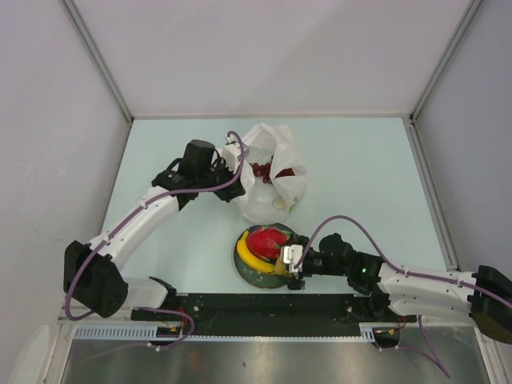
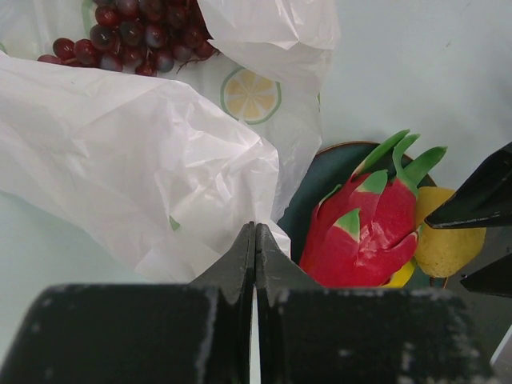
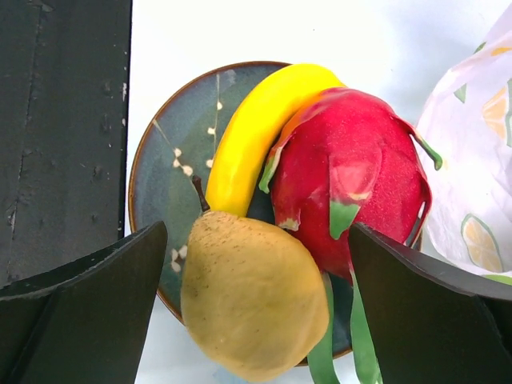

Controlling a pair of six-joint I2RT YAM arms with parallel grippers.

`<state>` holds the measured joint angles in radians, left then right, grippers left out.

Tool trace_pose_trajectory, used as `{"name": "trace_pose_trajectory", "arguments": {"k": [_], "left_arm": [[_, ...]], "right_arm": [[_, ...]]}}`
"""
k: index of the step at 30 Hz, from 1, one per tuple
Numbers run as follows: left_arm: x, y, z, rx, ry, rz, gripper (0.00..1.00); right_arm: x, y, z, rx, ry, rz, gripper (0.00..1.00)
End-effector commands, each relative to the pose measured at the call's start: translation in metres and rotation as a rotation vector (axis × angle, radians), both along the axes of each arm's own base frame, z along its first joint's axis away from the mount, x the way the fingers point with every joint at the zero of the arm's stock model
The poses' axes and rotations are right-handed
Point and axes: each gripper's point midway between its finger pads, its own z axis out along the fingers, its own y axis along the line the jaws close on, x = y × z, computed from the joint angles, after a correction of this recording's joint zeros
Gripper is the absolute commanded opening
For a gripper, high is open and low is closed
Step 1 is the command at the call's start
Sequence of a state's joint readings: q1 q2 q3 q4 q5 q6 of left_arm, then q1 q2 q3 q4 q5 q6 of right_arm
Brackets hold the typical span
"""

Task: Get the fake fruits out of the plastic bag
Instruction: Place the fake fruit on the plate, then adjust the plastic bag at the center of the board.

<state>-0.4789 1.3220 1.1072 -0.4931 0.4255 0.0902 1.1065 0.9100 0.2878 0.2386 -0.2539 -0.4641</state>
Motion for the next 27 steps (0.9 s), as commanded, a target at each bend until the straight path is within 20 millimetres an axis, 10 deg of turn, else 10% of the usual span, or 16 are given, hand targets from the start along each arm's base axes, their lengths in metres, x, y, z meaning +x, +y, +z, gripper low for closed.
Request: {"name": "trace_pose_trajectory", "arguments": {"k": [1, 15, 27], "left_arm": [[0.000, 0.001, 0.006, -0.007, -0.029, -0.018, 0.00], [0.001, 0.001, 0.025, -0.002, -0.088, -0.056, 0.00], [0.010, 0.005, 0.061, 0.039, -0.198, -0.096, 0.00]], "right_arm": [[0.004, 0.003, 0.024, 0.048, -0.027, -0.020, 1.00], [0.052, 0.004, 0.114, 0.165, -0.016, -0.201, 1.00], [0.197, 0.014, 0.168, 0.298, 0.085, -0.496, 0.92]]}}
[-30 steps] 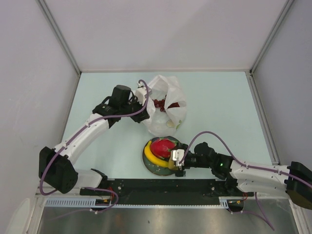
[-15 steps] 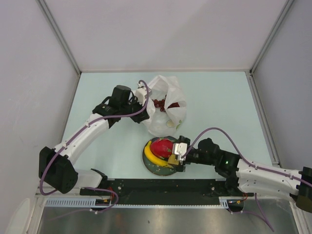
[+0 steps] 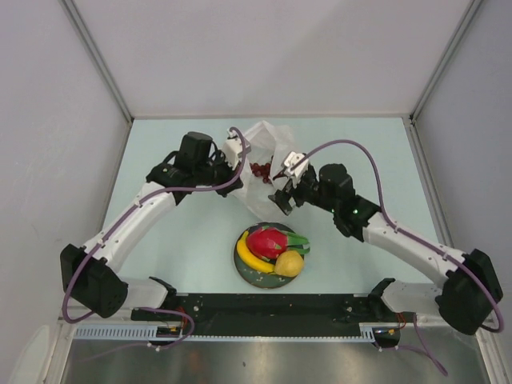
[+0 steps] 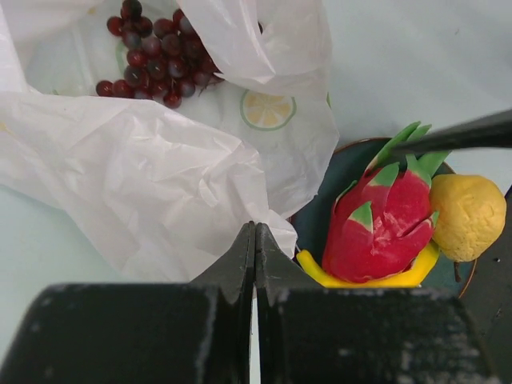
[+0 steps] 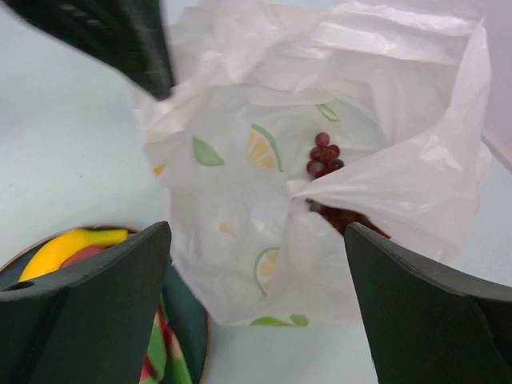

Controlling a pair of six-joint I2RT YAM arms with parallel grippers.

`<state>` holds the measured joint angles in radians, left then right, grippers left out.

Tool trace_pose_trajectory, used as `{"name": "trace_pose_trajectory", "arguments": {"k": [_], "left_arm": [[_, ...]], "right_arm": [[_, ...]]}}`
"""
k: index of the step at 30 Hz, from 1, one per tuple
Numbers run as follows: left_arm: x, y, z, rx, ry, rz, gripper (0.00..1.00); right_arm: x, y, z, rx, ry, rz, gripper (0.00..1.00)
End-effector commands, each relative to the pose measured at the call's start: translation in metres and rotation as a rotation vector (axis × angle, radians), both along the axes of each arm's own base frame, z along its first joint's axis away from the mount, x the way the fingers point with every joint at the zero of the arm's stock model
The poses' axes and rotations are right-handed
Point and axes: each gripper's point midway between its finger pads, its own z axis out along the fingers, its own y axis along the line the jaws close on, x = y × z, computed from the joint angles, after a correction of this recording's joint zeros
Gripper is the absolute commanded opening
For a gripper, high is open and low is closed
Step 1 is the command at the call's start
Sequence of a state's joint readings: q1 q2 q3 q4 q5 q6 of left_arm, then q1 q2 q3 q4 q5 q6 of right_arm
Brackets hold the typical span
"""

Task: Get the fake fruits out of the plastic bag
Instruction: Adjust the plastic bag at the center of the board.

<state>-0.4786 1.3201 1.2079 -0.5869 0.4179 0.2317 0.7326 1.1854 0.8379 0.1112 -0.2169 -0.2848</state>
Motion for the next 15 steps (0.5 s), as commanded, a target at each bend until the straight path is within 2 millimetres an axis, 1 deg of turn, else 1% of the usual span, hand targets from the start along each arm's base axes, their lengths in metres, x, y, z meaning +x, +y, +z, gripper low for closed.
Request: {"name": "trace_pose_trajectory", "arguments": {"k": [1, 2, 3, 4, 5, 7, 8, 9, 10, 11, 12, 13, 15], "left_arm": [[0.005, -0.001, 0.041, -0.031, -0.098, -0.032, 0.00], [0.006, -0.002, 0.043, -0.034, -0.100, -0.035, 0.00], [0.006, -0.002, 0.045, -0.037, -0.104, -0.038, 0.00], [0.007, -0.004, 0.051, -0.047, -0.113, -0.042, 0.00], [0.008, -0.005, 0.054, -0.054, -0.117, -0.044, 0.00], [0.010, -0.007, 0.064, -0.071, -0.138, -0.044, 0.00], [0.011, -0.008, 0.066, -0.075, -0.143, -0.046, 0.00], [0.011, -0.009, 0.067, -0.076, -0.148, -0.049, 0.00], [0.013, -0.009, 0.069, -0.075, -0.153, -0.049, 0.00], [0.013, -0.009, 0.070, -0.071, -0.154, -0.050, 0.00], [0.013, -0.009, 0.071, -0.069, -0.159, -0.055, 0.00], [0.013, -0.009, 0.070, -0.065, -0.156, -0.057, 0.00], [0.015, -0.008, 0.069, -0.063, -0.154, -0.049, 0.00]], "right_arm": [[0.042, 0.017, 0.035, 0.143, 0.044, -0.060, 0.87], [0.051, 0.016, 0.033, 0.152, 0.072, -0.078, 0.84], [0.058, 0.017, 0.034, 0.166, 0.084, -0.093, 0.81], [0.068, 0.022, 0.029, 0.178, 0.116, -0.110, 0.75], [0.074, 0.023, 0.030, 0.181, 0.117, -0.116, 0.72], [0.083, 0.031, 0.024, 0.168, 0.121, -0.110, 0.64], [0.094, 0.037, 0.019, 0.161, 0.132, -0.114, 0.62], [0.101, 0.036, 0.015, 0.158, 0.146, -0.131, 0.60], [0.109, 0.036, 0.015, 0.164, 0.154, -0.146, 0.55], [0.120, 0.040, 0.009, 0.168, 0.180, -0.161, 0.53], [0.130, 0.037, 0.007, 0.173, 0.187, -0.178, 0.51], [0.137, 0.038, 0.003, 0.172, 0.195, -0.186, 0.46], [0.152, 0.044, -0.003, 0.170, 0.201, -0.193, 0.42]]}}
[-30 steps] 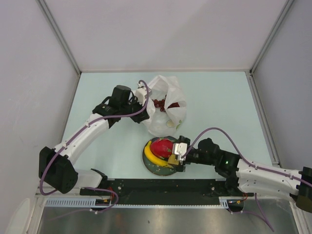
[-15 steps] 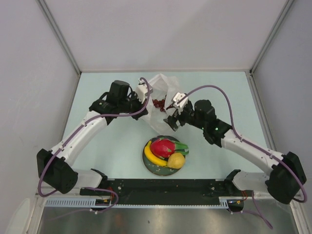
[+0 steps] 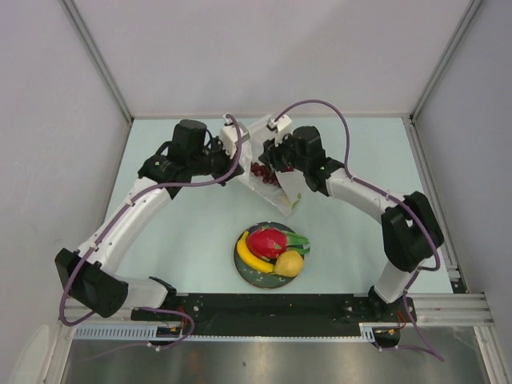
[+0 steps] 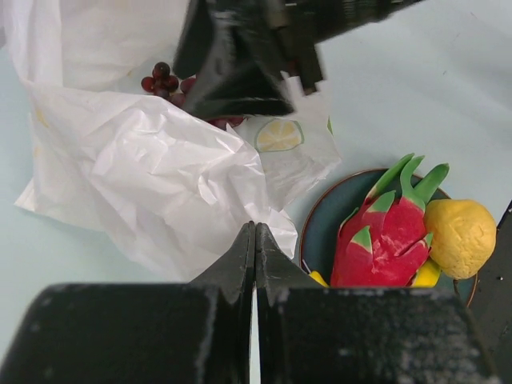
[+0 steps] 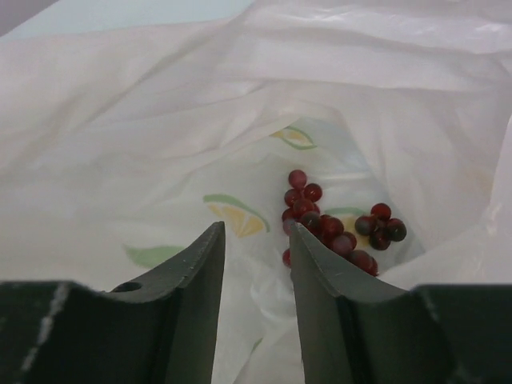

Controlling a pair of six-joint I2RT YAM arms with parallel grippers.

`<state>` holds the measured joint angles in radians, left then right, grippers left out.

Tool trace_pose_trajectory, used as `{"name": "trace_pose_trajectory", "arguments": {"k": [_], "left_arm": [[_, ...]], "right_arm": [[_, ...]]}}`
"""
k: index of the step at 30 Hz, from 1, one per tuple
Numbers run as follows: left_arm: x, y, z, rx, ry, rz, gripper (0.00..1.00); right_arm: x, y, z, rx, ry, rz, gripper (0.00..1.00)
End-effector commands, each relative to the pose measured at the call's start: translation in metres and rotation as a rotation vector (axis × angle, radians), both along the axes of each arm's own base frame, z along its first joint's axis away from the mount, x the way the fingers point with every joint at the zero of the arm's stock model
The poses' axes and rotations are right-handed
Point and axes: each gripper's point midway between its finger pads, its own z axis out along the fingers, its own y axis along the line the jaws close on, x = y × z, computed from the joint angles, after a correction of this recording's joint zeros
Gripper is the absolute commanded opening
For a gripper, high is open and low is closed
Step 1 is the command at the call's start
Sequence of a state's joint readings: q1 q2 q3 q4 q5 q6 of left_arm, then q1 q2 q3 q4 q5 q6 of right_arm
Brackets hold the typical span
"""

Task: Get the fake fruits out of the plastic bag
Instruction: Adjust the plastic bag at the center of the board.

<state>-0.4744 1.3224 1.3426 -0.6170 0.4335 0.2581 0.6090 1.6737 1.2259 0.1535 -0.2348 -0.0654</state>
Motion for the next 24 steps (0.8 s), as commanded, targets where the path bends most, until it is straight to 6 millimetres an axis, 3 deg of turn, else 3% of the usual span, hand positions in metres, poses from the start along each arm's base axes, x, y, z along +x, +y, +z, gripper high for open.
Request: {"name": "trace_pose_trajectory", "arguments": {"k": [1, 3, 6, 7, 9, 10, 14, 15, 19, 24], "left_arm": [[0.005, -0.003, 0.020, -0.021, -0.054, -0.026, 0.00], [0.006, -0.004, 0.020, -0.026, -0.045, -0.024, 0.00], [0.006, -0.002, 0.023, -0.021, -0.053, -0.022, 0.00], [0.004, 0.000, 0.021, -0.008, -0.047, -0.019, 0.00], [0.002, 0.006, 0.017, 0.023, -0.059, -0.017, 0.00], [0.000, 0.009, 0.012, 0.039, -0.053, -0.018, 0.00], [-0.011, 0.014, -0.005, 0.065, -0.028, -0.035, 0.01], [-0.013, 0.013, -0.011, 0.063, -0.011, -0.040, 0.00], [-0.013, -0.001, -0.015, 0.010, 0.044, -0.066, 0.00], [-0.008, -0.013, -0.007, -0.030, 0.065, -0.083, 0.00]], "right_arm": [[0.036, 0.007, 0.017, 0.069, -0.017, -0.039, 0.39], [0.047, 0.011, 0.009, 0.027, -0.023, -0.040, 0.37], [0.071, -0.017, -0.012, -0.081, -0.028, -0.178, 0.34], [0.089, -0.052, -0.016, -0.096, -0.015, -0.271, 0.35], [0.101, -0.094, -0.024, -0.103, 0.037, -0.382, 0.42], [0.108, -0.133, -0.021, -0.117, 0.037, -0.480, 0.42], [0.094, -0.190, -0.027, -0.164, 0.094, -0.577, 0.49], [0.090, -0.192, -0.027, -0.167, 0.104, -0.567, 0.54], [0.056, -0.152, -0.016, -0.133, 0.142, -0.311, 0.64], [0.008, -0.102, 0.034, -0.200, -0.028, -0.111, 0.70]]}}
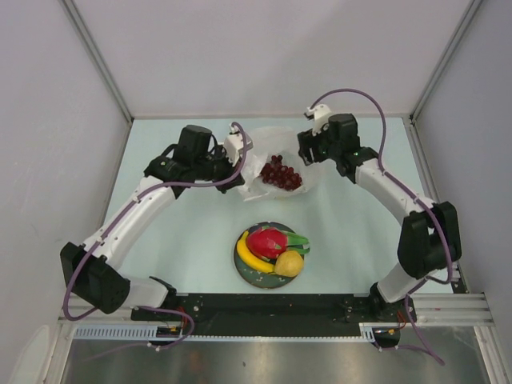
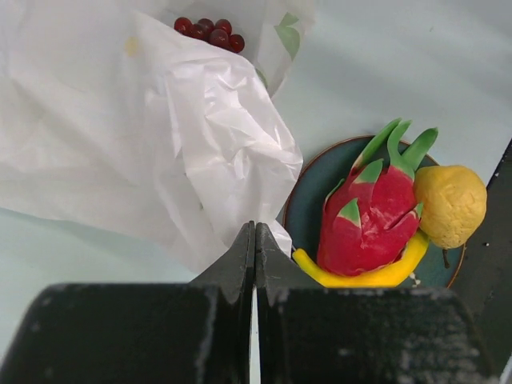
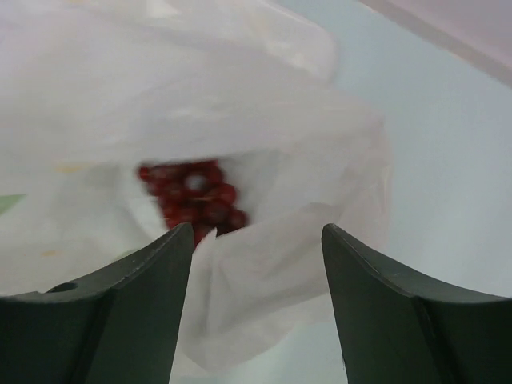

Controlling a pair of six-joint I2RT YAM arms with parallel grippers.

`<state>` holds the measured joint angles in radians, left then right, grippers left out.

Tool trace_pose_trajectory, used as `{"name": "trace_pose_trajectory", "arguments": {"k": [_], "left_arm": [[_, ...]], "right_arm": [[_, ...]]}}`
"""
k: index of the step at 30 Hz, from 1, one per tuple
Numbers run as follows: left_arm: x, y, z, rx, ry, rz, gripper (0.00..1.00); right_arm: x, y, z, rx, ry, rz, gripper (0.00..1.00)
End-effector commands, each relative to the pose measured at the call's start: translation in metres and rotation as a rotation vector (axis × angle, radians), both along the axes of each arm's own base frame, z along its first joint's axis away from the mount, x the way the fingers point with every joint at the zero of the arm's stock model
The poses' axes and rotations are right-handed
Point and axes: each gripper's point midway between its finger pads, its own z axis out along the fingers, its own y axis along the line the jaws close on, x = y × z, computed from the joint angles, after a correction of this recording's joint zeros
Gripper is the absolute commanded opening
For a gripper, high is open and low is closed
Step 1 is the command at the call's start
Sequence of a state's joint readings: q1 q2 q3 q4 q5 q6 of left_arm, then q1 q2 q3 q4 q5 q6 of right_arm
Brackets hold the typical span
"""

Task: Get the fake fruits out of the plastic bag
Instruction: Adjust the plastic bag at the center of the board.

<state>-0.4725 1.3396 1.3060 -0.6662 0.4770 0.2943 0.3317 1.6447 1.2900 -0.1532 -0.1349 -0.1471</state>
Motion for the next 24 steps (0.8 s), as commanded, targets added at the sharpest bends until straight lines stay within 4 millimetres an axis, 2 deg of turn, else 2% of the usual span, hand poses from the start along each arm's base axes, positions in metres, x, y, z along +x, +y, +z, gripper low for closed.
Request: {"name": "trace_pose_trajectory", "arguments": {"k": [1, 3, 5, 8, 9, 13, 17, 20, 22, 24], "left_arm": [[0.005, -0.014, 0.020, -0.071, -0.009, -0.027, 0.00], [0.006, -0.014, 0.018, -0.072, -0.006, -0.026, 0.01], [0.005, -0.014, 0.019, -0.075, -0.009, -0.022, 0.00], [0.005, -0.013, 0.019, -0.083, -0.008, -0.010, 0.00], [0.005, -0.013, 0.021, -0.085, -0.012, -0.008, 0.00], [0.005, -0.011, 0.022, -0.080, -0.021, 0.003, 0.00], [0.004, -0.009, 0.021, -0.077, -0.024, 0.009, 0.00], [0.005, -0.009, 0.024, -0.081, -0.027, 0.010, 0.00], [0.005, -0.011, 0.024, -0.082, -0.025, 0.005, 0.00], [0.006, -0.014, 0.031, -0.097, -0.031, 0.001, 0.00]], "right_arm": [[-0.053, 0.055, 0.062, -0.023, -0.143, 0.263, 0.71], [-0.070, 0.067, 0.068, -0.026, -0.150, 0.312, 0.69], [-0.079, 0.075, 0.063, -0.021, -0.134, 0.362, 0.62], [-0.078, 0.085, 0.041, -0.039, -0.094, 0.395, 0.47], [-0.077, 0.087, 0.032, -0.047, -0.078, 0.410, 0.39], [-0.063, 0.089, -0.019, -0.130, -0.017, 0.453, 0.32], [-0.059, 0.070, -0.055, -0.200, 0.056, 0.453, 0.29], [-0.060, 0.042, -0.068, -0.240, 0.096, 0.391, 0.26], [-0.068, 0.027, -0.066, -0.258, 0.099, 0.379, 0.26], [-0.083, 0.015, -0.079, -0.278, 0.127, 0.383, 0.26]]}}
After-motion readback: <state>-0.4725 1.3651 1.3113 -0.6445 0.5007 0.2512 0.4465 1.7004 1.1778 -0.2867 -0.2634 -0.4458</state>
